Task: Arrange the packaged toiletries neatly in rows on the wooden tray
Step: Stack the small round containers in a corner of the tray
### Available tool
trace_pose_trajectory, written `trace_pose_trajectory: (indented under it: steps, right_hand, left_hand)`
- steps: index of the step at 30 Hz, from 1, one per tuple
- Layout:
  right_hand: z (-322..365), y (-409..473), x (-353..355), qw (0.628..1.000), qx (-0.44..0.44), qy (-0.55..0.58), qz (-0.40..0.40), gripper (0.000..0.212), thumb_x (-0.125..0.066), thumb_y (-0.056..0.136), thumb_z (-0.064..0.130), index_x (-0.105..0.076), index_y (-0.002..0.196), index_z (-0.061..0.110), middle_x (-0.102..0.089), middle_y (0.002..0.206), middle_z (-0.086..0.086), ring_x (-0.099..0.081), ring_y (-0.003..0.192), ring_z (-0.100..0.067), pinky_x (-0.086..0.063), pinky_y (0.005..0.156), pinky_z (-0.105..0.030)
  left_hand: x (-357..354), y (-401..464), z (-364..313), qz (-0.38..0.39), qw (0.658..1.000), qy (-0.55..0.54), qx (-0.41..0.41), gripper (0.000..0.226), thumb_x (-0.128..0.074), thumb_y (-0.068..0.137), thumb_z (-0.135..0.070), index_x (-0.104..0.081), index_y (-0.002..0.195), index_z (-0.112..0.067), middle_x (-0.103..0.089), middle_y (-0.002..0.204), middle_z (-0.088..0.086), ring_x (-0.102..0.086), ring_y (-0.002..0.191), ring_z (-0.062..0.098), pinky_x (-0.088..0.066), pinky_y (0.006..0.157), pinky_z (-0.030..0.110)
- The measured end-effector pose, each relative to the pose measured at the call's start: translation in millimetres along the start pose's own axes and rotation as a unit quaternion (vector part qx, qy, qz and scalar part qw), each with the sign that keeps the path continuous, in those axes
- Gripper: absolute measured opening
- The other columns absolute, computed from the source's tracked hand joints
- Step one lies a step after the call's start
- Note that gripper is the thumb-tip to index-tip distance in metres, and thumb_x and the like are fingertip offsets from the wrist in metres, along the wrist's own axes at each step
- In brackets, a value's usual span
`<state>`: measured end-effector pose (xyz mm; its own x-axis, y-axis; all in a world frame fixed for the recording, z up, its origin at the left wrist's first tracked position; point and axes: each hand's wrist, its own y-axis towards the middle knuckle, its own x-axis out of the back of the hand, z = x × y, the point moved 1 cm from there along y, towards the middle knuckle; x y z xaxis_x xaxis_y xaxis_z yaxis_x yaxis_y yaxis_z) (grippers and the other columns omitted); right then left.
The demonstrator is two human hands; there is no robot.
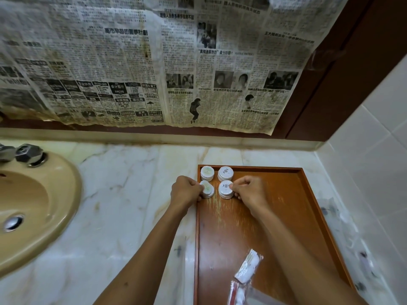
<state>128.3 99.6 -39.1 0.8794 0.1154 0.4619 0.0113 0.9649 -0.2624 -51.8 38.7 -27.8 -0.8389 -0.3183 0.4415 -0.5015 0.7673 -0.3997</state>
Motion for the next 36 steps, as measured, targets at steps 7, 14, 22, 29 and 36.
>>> trace_pose_trajectory:
  steps: [7, 14, 22, 29, 36]
  right_hand:
    - [-3.1, -2.3, -2.9, 0.998, 0.036, -0.049, -0.01, 0.008, -0.078, 0.079, 0.02, -0.073, 0.078, 0.015, -0.07, 0.076, 0.004, -0.066, 0.076, -0.015, -0.055, 0.069, -0.034]
    - [-17.1, -11.6, -9.2, 0.98, 0.17, -0.104, -0.001, 0.025, -0.081, 0.074, 0.028, -0.065, 0.094, 0.027, -0.061, 0.099, 0.006, -0.055, 0.09, -0.011, -0.049, 0.076, -0.03]
    - [-23.3, -15.6, -21.3, 0.951, 0.225, -0.211, -0.017, 0.042, -0.077, 0.078, 0.03, -0.064, 0.117, 0.023, -0.063, 0.115, 0.005, -0.048, 0.101, -0.015, -0.039, 0.078, -0.025]
    - [-24.7, -15.0, -22.6, 0.941, 0.249, -0.226, -0.023, 0.034, -0.076, 0.08, 0.027, -0.067, 0.112, 0.019, -0.065, 0.113, 0.003, -0.051, 0.099, -0.015, -0.039, 0.077, -0.023]
    - [-22.8, -15.1, -22.9, 0.94, 0.247, -0.234, -0.019, 0.036, -0.073, 0.082, 0.03, -0.065, 0.116, 0.02, -0.065, 0.117, 0.003, -0.052, 0.103, -0.017, -0.047, 0.082, -0.031]
  left_hand:
    - [0.4, 3.4, 0.3, -0.013, 0.995, 0.088, -0.035, 0.012, -0.072, 0.076, -0.02, -0.067, 0.066, -0.015, -0.068, 0.067, 0.001, -0.068, 0.072, 0.021, -0.054, 0.066, 0.031]
    - [4.8, 3.8, -1.0, -0.007, 0.967, 0.214, -0.141, 0.032, -0.076, 0.07, -0.046, -0.063, 0.096, -0.032, -0.061, 0.087, -0.008, -0.06, 0.082, 0.017, -0.043, 0.066, 0.027]
    - [2.0, 1.2, -6.7, 0.031, 0.921, 0.324, -0.214, 0.04, -0.075, 0.067, -0.046, -0.068, 0.102, -0.03, -0.07, 0.099, -0.005, -0.063, 0.087, 0.019, -0.049, 0.066, 0.028]
    - [-1.5, 3.5, -3.1, 0.028, 0.912, 0.336, -0.233, 0.027, -0.07, 0.073, -0.042, -0.068, 0.094, -0.025, -0.07, 0.096, -0.002, -0.062, 0.087, 0.021, -0.048, 0.067, 0.029]
    - [-6.8, 2.1, 1.9, 0.014, 0.906, 0.347, -0.243, 0.017, -0.059, 0.081, -0.036, -0.065, 0.093, -0.025, -0.068, 0.095, -0.003, -0.06, 0.093, 0.022, -0.039, 0.075, 0.032]
